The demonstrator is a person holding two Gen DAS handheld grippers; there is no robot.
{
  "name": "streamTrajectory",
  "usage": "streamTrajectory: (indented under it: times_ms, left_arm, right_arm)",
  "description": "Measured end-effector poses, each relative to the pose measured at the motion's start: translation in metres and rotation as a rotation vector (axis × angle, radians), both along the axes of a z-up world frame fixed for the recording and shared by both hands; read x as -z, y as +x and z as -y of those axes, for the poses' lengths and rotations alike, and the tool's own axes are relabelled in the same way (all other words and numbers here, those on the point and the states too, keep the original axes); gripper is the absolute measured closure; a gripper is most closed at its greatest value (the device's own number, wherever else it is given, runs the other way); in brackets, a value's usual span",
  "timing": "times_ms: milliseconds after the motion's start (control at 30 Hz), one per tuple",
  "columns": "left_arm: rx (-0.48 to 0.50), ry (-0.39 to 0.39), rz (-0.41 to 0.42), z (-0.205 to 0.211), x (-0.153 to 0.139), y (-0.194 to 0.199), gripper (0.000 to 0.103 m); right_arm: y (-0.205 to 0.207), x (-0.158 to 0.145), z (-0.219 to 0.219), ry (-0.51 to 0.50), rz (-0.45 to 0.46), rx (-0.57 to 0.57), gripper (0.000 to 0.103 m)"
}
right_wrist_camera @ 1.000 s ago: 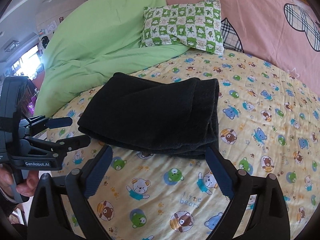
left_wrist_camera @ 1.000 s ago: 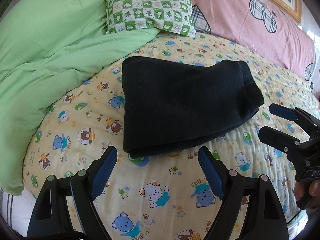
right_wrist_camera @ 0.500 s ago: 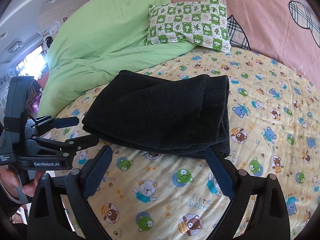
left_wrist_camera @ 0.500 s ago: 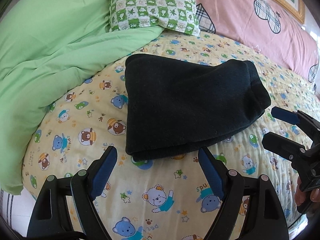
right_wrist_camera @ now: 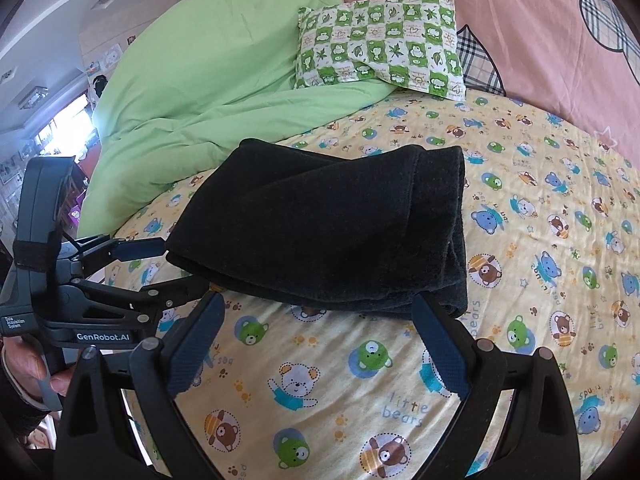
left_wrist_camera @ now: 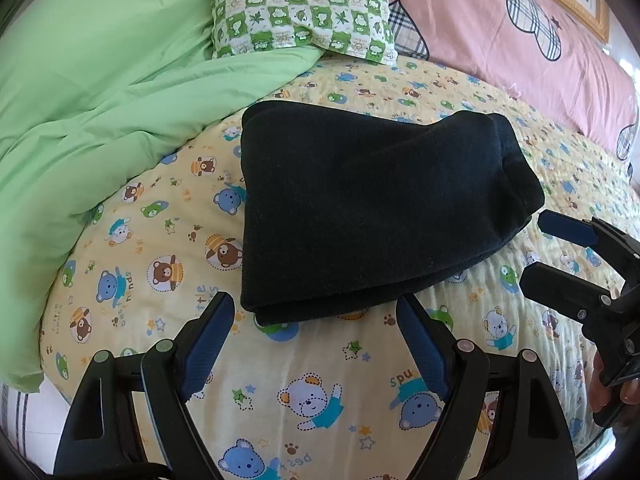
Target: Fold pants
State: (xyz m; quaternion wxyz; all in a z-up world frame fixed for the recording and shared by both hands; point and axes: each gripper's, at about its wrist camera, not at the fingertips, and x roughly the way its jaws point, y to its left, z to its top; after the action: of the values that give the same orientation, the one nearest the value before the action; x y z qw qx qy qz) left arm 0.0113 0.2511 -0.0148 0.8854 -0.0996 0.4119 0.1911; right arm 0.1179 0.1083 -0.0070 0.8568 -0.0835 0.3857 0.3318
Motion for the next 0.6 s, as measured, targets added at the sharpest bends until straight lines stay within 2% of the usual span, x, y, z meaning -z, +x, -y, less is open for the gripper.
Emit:
streamTrajectory:
  times_ms: [600]
  left_arm:
    - [0.012, 0.004, 0.012, 0.0035, -0.0026, 0.0004, 0.019]
  right_arm:
    - [-0.0007, -0.0010, 0.0021, 0.030, 0.001, 0.005, 0.008]
